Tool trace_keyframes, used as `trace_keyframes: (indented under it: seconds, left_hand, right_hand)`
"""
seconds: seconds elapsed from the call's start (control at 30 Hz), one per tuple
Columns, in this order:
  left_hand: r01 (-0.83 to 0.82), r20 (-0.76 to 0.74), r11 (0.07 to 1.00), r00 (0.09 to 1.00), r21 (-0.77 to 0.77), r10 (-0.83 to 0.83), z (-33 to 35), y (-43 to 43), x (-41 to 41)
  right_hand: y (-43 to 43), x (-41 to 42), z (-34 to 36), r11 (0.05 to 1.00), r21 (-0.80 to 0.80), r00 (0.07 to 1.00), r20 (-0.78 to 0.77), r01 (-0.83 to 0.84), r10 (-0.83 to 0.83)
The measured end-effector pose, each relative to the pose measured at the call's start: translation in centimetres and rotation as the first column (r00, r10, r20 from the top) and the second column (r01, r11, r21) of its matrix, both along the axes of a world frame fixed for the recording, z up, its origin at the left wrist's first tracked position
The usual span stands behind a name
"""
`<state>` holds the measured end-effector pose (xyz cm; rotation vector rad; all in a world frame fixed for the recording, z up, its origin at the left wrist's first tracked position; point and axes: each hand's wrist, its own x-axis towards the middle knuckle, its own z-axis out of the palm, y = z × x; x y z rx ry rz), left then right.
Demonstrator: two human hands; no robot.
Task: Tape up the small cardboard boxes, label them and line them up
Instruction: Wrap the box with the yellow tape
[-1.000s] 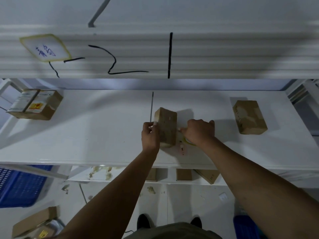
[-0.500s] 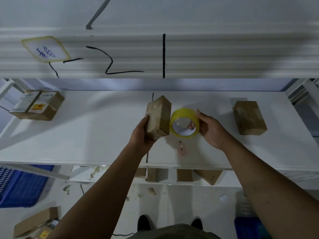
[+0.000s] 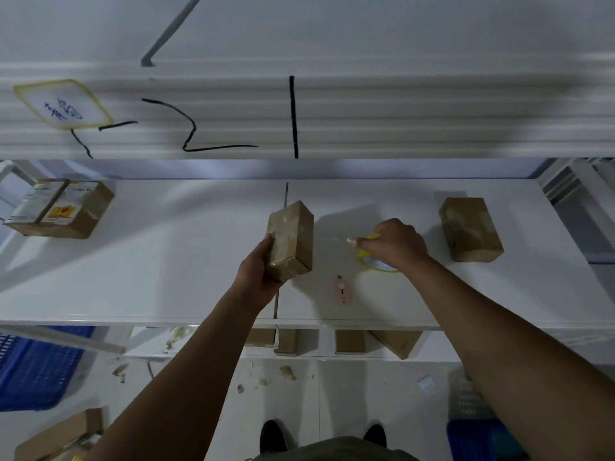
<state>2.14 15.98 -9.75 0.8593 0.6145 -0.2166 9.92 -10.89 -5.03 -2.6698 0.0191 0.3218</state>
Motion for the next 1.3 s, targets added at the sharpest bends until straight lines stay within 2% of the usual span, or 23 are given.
trace_keyframes:
  seconds: [0.07,0.1,0.13,0.2,0.27,0.37,0.47,0.57,0.77,0.87,0.93,1.0,1.07,1.17,1.3]
  left_hand:
    - [-0.012,-0.025,0.979,1.000,0.202,0.017,-0.4,-0.8,-0.1]
    - [-0.007,-0.025,0.940,1.000,0.342,0.016,-0.6,-1.4,-0.1]
    - [0.004,-0.022,0.870,1.000,0.492,0.008,-0.9,-1.9,-0.1]
    - [0.039,-0.023,0.749,0.999,0.661,-0.032,-1.1,-2.6,0.0]
    - [0.100,-0.064,0.647,0.995,0.756,-0.079,-1.7,-2.8,0.2]
    - [0.247,-0.209,0.382,0.968,0.891,-0.140,-2.6,-2.8,0.6]
    - [0.275,-0.257,0.371,0.961,0.887,-0.098,-3.3,-2.8,0.7]
    - [0.337,-0.304,0.281,0.940,0.899,-0.157,-3.8,-2.6,0.8]
    - [0.331,-0.281,0.386,0.942,0.861,-0.182,-3.1,-2.6,0.4]
    - [0.358,-0.278,0.400,0.929,0.843,-0.246,-2.6,-2.1,0.1]
    - [0.376,-0.268,0.385,0.914,0.843,-0.306,-2.3,-1.9,0.0]
    - [0.363,-0.249,0.410,0.919,0.837,-0.306,-2.4,-1.7,-0.1]
    - [0.345,-0.236,0.445,0.930,0.827,-0.282,-2.8,-1.5,-0.2]
    - [0.329,-0.240,0.459,0.940,0.825,-0.243,-3.4,-1.4,-0.4]
    - [0.331,-0.243,0.446,0.939,0.832,-0.243,-3.4,-1.7,-0.4]
  right_hand:
    - [-0.2,0.5,0.4,0.984,-0.173,0.999,-0.018,-0.029,0.027]
    - [-0.2,0.7,0.5,0.964,-0.261,0.998,-0.048,-0.055,0.044]
    - [-0.1,0.8,0.5,0.939,-0.334,0.995,-0.080,-0.081,0.058]
    - [0.4,0.8,0.3,0.899,-0.421,0.991,-0.102,-0.123,0.088]
    - [1.3,0.6,-0.2,0.870,-0.469,0.989,-0.079,-0.150,0.128]
    - [2.6,0.3,-0.6,0.813,-0.550,0.980,-0.067,-0.191,0.185]
    - [3.4,0.3,-1.1,0.782,-0.591,0.978,-0.069,-0.198,0.196]
    - [3.5,0.2,-1.7,0.765,-0.609,0.975,-0.064,-0.208,0.214]
    - [3.7,-0.1,-1.5,0.729,-0.645,0.968,-0.071,-0.228,0.239]
    - [3.5,-0.7,-1.9,0.757,-0.612,0.938,0.071,-0.227,0.339]
    - [3.3,-1.5,-2.3,0.779,-0.567,0.847,0.248,-0.266,0.470]
    - [3.4,-2.7,-3.0,0.787,-0.499,0.710,0.399,-0.363,0.580]
    - [3.7,-4.2,-3.6,0.801,-0.395,0.656,0.462,-0.449,0.596]
    - [4.2,-6.0,-4.6,0.842,-0.311,0.711,0.452,-0.441,0.539]
    - [4.1,-7.6,-5.2,0.880,-0.340,0.845,0.307,-0.332,0.437]
